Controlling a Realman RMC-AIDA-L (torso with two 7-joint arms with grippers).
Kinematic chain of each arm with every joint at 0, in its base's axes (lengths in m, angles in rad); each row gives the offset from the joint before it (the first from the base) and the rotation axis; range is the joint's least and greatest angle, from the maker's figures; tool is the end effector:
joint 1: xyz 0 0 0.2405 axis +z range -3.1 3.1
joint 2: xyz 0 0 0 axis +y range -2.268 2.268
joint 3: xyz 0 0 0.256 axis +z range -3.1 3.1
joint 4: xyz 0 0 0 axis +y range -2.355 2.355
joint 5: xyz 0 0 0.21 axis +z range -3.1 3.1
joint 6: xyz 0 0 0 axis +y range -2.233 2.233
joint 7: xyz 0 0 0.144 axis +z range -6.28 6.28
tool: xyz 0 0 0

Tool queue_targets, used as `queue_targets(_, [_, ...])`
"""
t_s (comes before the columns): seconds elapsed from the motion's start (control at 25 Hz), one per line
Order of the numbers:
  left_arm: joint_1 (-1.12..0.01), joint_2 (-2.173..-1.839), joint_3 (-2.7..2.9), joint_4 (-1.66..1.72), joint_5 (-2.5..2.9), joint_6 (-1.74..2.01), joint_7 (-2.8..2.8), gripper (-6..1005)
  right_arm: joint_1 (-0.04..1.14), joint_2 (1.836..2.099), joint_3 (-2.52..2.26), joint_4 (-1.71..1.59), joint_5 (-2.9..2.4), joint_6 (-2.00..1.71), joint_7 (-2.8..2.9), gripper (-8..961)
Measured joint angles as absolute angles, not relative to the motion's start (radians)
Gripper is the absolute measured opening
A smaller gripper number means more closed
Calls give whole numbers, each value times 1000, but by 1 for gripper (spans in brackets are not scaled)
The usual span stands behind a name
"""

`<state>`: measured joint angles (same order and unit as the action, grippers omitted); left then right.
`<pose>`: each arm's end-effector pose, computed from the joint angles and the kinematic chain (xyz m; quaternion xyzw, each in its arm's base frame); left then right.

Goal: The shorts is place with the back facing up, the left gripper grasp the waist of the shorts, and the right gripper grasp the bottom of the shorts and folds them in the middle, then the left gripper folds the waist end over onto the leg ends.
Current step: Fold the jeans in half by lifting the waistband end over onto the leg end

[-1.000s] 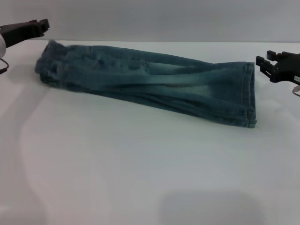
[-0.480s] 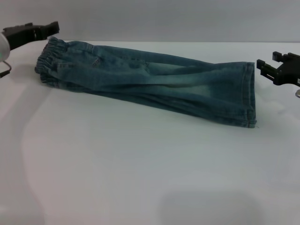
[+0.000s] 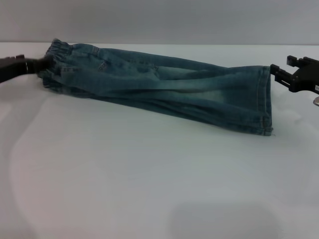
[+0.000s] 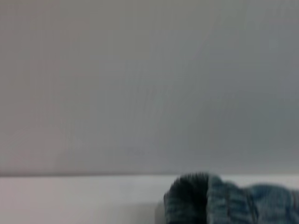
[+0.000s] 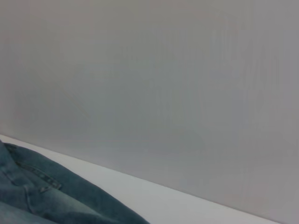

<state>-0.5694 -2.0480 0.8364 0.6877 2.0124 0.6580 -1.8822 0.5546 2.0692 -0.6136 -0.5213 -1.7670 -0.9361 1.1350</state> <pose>-0.3202 0.4239 0.0496 -0.7662 -0.4293 -0.1385 0.4576 0.3189 0.3933 0.0243 -0.8455 0.2633 0.1795 0.4285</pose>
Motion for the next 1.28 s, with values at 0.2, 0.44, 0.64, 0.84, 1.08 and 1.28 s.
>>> queue_targets(0.2, [-560,-2048,836,687,2067,665,-1882,849,551,2069,-614,-523,-1767,-971,1137,519])
queue_targets(0.44, [-556,-2048,840,686,2104,664,-1881,835,542,2069,-613,-525,-1767,-994,1141,519])
queue_targets(0.64, [-560,-2048,846,669,2108,658,-1881,781,540,2069,-611,-526,-1767,-999,1142,519])
queue_targets(0.84, [-574,-2053,869,657,2111,648,-1881,742,540,2069,-611,-529,-1767,-1000,1142,519])
queue_targets(1.08, [-601,-2055,887,631,2112,628,-1881,721,540,2068,-613,-532,-1767,-1000,1143,519])
queue_targets(1.28, [-632,-2057,936,623,2109,593,-1881,717,541,2068,-614,-532,-1767,-1000,1143,519])
